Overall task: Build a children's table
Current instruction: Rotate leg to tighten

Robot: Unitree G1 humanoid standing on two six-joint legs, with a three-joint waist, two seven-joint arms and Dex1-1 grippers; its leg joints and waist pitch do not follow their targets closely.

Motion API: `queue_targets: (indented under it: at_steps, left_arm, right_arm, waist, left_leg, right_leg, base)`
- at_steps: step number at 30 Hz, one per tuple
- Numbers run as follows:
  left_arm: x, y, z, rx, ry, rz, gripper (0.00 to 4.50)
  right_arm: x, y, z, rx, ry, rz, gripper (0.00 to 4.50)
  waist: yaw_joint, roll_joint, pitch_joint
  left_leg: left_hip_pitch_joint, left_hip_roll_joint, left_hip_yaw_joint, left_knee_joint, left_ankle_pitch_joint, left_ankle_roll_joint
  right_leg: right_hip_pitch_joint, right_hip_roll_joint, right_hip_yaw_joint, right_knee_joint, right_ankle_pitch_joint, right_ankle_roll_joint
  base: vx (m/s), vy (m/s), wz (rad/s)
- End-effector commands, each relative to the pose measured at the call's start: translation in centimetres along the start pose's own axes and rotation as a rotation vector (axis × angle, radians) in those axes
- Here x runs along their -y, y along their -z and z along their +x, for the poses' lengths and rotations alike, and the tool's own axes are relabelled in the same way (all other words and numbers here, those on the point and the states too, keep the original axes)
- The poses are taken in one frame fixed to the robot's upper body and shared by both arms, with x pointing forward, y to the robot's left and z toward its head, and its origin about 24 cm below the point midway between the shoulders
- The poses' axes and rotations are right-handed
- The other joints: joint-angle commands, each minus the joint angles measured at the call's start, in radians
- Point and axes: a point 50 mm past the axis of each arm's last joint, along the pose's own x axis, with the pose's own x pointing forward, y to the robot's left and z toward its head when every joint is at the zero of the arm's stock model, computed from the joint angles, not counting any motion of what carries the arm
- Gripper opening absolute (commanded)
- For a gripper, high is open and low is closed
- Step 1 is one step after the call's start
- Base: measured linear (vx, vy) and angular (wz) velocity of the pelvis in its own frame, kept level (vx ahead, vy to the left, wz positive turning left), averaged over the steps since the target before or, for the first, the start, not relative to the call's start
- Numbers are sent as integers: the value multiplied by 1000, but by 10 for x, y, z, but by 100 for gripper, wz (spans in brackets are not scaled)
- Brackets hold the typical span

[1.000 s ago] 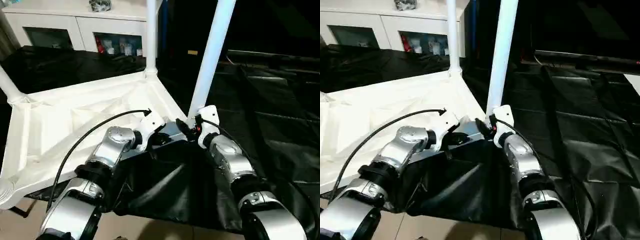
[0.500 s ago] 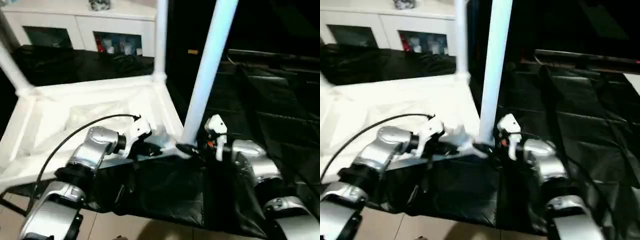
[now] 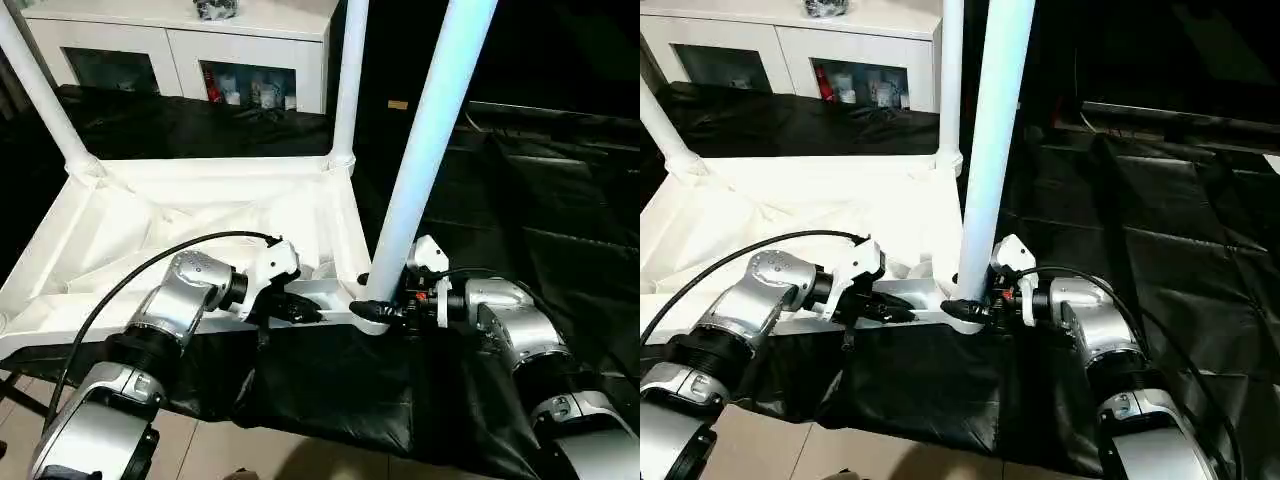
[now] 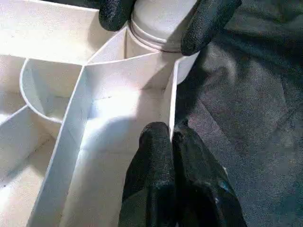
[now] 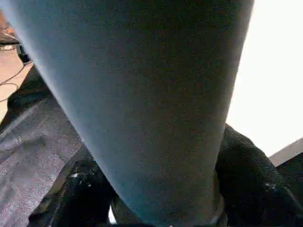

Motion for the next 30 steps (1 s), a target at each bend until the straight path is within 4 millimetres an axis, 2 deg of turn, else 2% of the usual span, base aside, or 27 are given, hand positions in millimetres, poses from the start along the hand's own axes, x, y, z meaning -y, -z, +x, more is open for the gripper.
queue_targets:
  at_steps: [1,3,4,5,7,9,10,12,13,14,17,18,19,24,27,30]
  left_arm:
    - [-11,-13,11,54,-188,-13,0]
    - [-16,-18,18,70,-264,-34,0]
    - [-16,-18,18,71,-267,-35,0]
    - [-18,-23,25,83,-321,-50,0]
    - [-19,-27,33,93,-362,-65,0]
    - [-20,-28,36,93,-385,-69,0]
    - [-20,-29,39,91,-403,-70,0]
    - [-19,-31,45,94,-418,-73,0]
    - [-18,-32,46,95,-421,-73,0]
    - [-16,-33,51,99,-405,-70,0]
    - [-13,-35,55,102,-397,-64,0]
    - [-12,-35,56,98,-384,-54,0]
    - [-12,-34,55,99,-369,-47,0]
    - [-9,-32,50,100,-299,-18,0]
    - [-5,-26,41,84,-208,12,0]
    - [-4,-22,32,70,-154,26,0]
  right_arm:
    - [-17,14,37,-14,-6,37,256]
    - [-10,17,44,-8,159,62,255]
    - [-10,17,44,-7,167,65,255]
    - [-6,18,50,13,288,109,255]
    - [-5,20,57,18,384,146,254]
    - [-5,20,61,11,410,159,254]
    - [-5,20,65,5,436,171,254]
    - [-5,19,73,2,494,200,254]
    - [-5,18,74,2,501,204,254]
    - [-7,15,81,1,514,193,254]
    - [-9,10,88,29,499,170,254]
    - [-9,6,89,58,504,175,289]
    - [-8,5,89,78,491,187,310]
    - [-6,3,80,96,457,152,354]
    - [-8,4,71,96,337,106,354]
    - [-14,8,61,67,181,44,354]
  waist:
    - [1,-6,-48]
    - [-7,-4,-40]
    - [-9,-4,-41]
    - [-10,-5,-39]
    - [-16,-3,-39]
    - [-17,-3,-41]
    - [-18,-5,-42]
    - [-19,-3,-45]
    - [-19,0,-46]
    - [-21,-3,-46]
    - [-24,-1,-47]
    - [-24,-2,-47]
    - [-25,0,-46]
    - [-26,-2,-46]
    - [-28,-2,-50]
    - [-26,-3,-51]
  left_leg:
    - [0,29,1,-56,-159,57]
    - [6,27,-2,-66,-227,20]
    - [8,27,-4,-67,-239,12]
    - [8,27,-6,-70,-254,4]
    - [9,26,-8,-73,-266,-8]
    - [9,26,-8,-72,-263,-8]
    - [7,24,-6,-70,-259,2]
    - [2,23,-5,-67,-224,9]
    - [2,23,-5,-67,-216,11]
    - [2,21,-4,-64,-206,14]
    - [0,20,-3,-63,-193,23]
    - [-1,21,-3,-63,-194,26]
    - [-1,21,-3,-64,-201,29]
    - [-1,23,-4,-67,-218,30]
    - [-6,24,-4,-62,-172,46]
    - [-7,23,0,-54,-129,78]
  right_leg:
    - [46,-67,43,-66,-72,-250]
    - [39,-73,45,-82,-213,-224]
    - [38,-74,46,-84,-244,-216]
    - [38,-74,47,-89,-291,-197]
    - [35,-71,48,-92,-307,-181]
    - [34,-71,49,-91,-289,-180]
    - [36,-69,50,-91,-268,-181]
    - [38,-68,50,-84,-205,-189]
    - [38,-68,50,-82,-191,-192]
    - [40,-67,49,-82,-171,-194]
    - [42,-67,48,-80,-148,-199]
    - [42,-67,48,-80,-145,-200]
    - [41,-67,48,-81,-152,-200]
    - [40,-69,48,-83,-183,-195]
    - [47,-67,47,-71,-81,-213]
    - [51,-63,45,-63,18,-238]
  base:
    - [0,0,0]
    - [0,0,0]
    - [0,0,0]
    - [0,0,0]
    - [0,0,0]
    - [0,0,0]
    - [0,0,0]
    - [0,0,0]
    - [0,0,0]
    - [0,0,0]
    - [0,0,0]
    - [0,0,0]
    - [0,0,0]
    - [0,0,0]
    - [0,0,0]
    - [0,0,0]
